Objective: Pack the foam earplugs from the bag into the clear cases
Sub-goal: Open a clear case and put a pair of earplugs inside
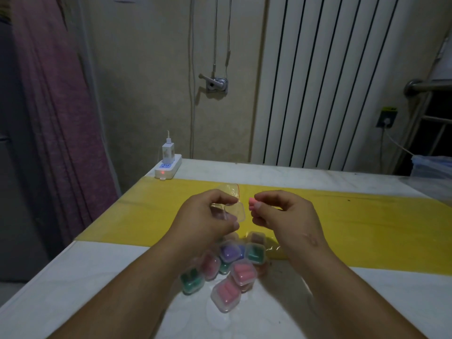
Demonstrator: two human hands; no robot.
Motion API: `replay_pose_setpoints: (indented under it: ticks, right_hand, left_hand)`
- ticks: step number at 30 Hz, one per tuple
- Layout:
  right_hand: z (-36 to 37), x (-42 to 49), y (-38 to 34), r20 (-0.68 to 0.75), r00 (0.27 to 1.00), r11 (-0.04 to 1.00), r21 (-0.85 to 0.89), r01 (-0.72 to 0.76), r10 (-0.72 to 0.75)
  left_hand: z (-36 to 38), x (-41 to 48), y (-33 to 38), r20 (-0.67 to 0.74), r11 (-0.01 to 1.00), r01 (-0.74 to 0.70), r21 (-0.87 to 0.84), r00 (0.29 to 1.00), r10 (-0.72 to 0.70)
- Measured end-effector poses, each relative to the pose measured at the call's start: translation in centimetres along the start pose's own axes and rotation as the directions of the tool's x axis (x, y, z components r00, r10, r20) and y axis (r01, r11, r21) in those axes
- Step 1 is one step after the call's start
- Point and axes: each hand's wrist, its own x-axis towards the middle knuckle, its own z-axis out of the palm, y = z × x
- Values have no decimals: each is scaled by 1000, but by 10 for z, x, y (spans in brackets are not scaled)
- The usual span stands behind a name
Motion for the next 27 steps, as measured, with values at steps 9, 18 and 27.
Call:
replay_pose_setpoints:
  ticks: [9,18,27]
  right_hand:
    - [5,-4,4,73,980,942,-272,198,-185]
    - [4,-3,6,84,972,910,-341,236,-220]
    - [7,-1,12,64,961,832,-488,264,-268]
  left_hand:
    - [-2,1,1,17,998,-70,-8,997,70]
    - [-2,1,1,8,997,-71,-6,997,71]
    - [-3,-1,3,20,993,-65,-99,998,67]
